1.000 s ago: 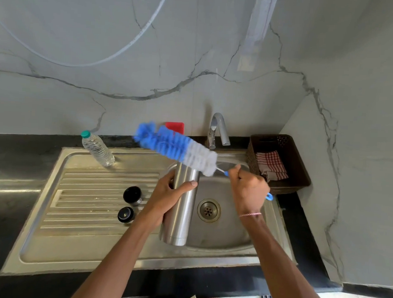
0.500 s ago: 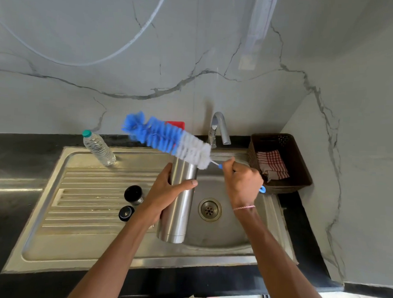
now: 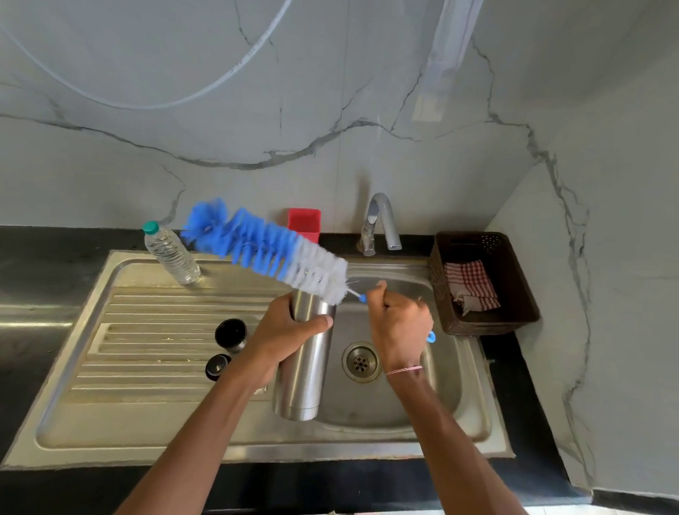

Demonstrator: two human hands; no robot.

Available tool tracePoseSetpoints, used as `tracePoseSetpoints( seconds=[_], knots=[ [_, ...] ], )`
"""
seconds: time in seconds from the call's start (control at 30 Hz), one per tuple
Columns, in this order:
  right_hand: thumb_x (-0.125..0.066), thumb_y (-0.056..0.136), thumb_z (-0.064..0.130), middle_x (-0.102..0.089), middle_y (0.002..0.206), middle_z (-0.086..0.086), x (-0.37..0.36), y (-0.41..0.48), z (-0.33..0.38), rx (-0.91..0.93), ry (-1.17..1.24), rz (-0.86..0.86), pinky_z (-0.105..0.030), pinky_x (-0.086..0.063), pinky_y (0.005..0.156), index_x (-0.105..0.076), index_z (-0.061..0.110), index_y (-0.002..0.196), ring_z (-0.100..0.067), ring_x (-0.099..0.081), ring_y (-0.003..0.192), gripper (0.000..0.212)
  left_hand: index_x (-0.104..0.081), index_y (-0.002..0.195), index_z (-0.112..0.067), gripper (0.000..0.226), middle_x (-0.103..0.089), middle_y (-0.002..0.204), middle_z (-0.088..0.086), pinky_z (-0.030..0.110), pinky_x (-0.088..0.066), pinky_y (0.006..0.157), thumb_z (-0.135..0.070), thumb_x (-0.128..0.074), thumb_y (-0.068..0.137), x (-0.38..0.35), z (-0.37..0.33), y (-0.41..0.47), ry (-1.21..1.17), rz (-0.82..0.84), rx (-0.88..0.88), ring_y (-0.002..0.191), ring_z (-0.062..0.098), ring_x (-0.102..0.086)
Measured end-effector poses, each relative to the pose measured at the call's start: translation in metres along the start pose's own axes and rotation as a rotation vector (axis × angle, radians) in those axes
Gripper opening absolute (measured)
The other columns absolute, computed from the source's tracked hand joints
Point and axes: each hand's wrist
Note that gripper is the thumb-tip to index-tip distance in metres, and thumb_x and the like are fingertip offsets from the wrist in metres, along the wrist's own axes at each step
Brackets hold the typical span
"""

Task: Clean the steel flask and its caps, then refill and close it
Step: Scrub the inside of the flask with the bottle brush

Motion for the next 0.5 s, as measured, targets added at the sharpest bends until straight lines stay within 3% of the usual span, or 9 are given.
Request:
tracePoseSetpoints(
  seconds=[0.2,0.3,0.4,0.5],
  knots=[
    [-0.056,0.094,0.027,-0.03,0.035,0.007,0.013,0.004,-0.028,-0.153,-0.001,0.147,-0.019,-0.021,0.046,-0.032,0.022,0.041,-0.012,-0.025,0.031,0.059,-0.072,0.106,-0.01,0.049,-0.078,0.093,0.013,0.035,-0.058,0.072,-0.034,-0.087,0.065,0.022,0.011,-0.004,-0.092,-0.045,0.009,0.083,0.026,-0.075],
    [-0.065,0.096,0.02,-0.035,0.036,0.009,0.025,0.024,-0.03,-0.228,-0.064,0.178,-0.019,-0.023,0.046,-0.044,0.018,0.04,-0.007,-0.029,0.032,0.059,-0.072,0.105,-0.011,0.049,-0.078,0.092,0.011,0.034,-0.057,0.07,-0.033,-0.088,0.065,0.03,0.023,-0.004,-0.102,-0.108,0.008,0.082,0.024,-0.075],
    [-0.052,0.102,0.046,-0.061,0.053,0.0,0.036,0.061,-0.013,-0.238,-0.211,0.293,-0.022,-0.028,0.049,-0.067,0.011,0.059,-0.012,-0.049,0.045,0.058,-0.071,0.111,-0.017,0.046,-0.08,0.096,0.003,0.036,-0.058,0.076,-0.024,-0.092,0.071,0.037,0.03,-0.003,-0.097,-0.16,0.0,0.088,0.021,-0.077],
    [-0.046,0.101,0.06,-0.065,0.069,-0.001,0.045,0.101,0.011,-0.106,-0.347,0.403,-0.031,-0.037,0.063,-0.073,0.017,0.077,-0.024,-0.052,0.062,0.056,-0.069,0.118,-0.024,0.05,-0.08,0.103,-0.001,0.04,-0.059,0.084,-0.027,-0.093,0.074,0.041,0.035,-0.001,-0.115,-0.184,-0.024,0.094,0.018,-0.077]
  ],
)
Point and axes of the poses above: each hand's wrist, its own y-axis towards the middle knuckle, its own x-axis out of the back of the hand, z = x × y
